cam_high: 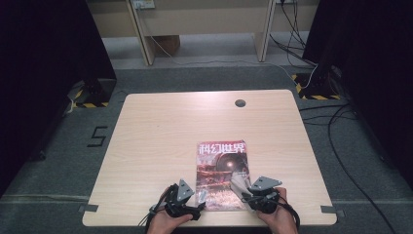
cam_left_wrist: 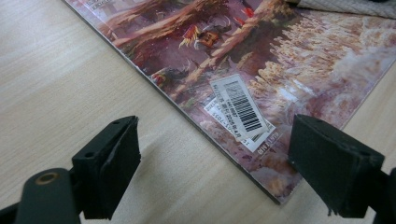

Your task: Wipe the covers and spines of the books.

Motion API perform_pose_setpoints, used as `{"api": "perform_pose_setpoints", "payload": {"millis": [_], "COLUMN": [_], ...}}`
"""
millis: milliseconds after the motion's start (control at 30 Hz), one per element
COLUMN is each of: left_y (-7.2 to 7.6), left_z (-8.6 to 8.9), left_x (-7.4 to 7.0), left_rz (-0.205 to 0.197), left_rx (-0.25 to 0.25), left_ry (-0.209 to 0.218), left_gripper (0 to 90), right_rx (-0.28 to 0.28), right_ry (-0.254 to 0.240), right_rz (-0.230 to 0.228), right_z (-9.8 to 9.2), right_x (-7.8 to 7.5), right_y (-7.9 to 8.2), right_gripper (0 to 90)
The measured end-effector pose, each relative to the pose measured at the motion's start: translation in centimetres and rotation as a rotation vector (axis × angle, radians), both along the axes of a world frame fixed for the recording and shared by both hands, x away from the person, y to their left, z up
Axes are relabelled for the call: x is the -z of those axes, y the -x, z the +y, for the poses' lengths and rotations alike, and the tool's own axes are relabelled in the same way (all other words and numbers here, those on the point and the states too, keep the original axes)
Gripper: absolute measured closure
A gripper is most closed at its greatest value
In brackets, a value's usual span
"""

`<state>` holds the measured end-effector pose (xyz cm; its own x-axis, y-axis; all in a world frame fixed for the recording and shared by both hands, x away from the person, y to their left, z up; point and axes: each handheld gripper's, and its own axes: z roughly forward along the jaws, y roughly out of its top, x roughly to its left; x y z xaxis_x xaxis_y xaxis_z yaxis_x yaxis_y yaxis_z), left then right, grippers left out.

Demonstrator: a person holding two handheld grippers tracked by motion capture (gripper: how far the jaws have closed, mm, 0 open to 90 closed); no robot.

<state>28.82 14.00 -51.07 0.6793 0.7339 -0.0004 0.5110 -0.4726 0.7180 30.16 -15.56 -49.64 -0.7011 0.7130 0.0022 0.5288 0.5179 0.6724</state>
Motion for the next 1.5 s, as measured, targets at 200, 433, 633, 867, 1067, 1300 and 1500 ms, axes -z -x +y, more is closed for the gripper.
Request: {"api": "perform_pose_setpoints", "payload": {"millis": [200,433,633,867,1067,1300,1500], "left_y": [-0.1,-0.2,-0.2,-0.2,-0.2,-0.2,-0.3], "left_z": [0.1,0.1,0.2,0.2,0.2,0.2,0.3], "left_x": [0.1,0.1,0.1,0.1,0.2,0.2,0.2], "left_rz": [0.008,0.018,0.02,0.023,0.022,0.026,0.031], "left_rx": [-0.002,-0.006,-0.006,-0.007,-0.006,-0.008,-0.009], "left_ry": [0.004,0.014,0.016,0.02,0.02,0.025,0.027], "left_gripper": [15.0,14.4,14.4,14.3,14.4,14.4,14.4], "right_rx": [0.02,0.038,0.068,0.107,0.152,0.194,0.228], "right_ry": [0.007,0.013,0.037,0.052,0.057,0.059,0.059], "right_rz": [-0.009,-0.017,-0.031,-0.037,-0.05,-0.055,-0.064], "right_z": [-0.1,0.0,0.2,0.8,0.9,1.1,1.1], "right_x": [0.0,0.0,-0.1,-0.1,-0.1,0.0,0.0], "right_y": [-1.1,-2.9,-5.3,-8.0,-10.6,-13.0,-14.5], "right_gripper": [73.7,73.8,73.9,74.1,74.0,74.1,74.3]}}
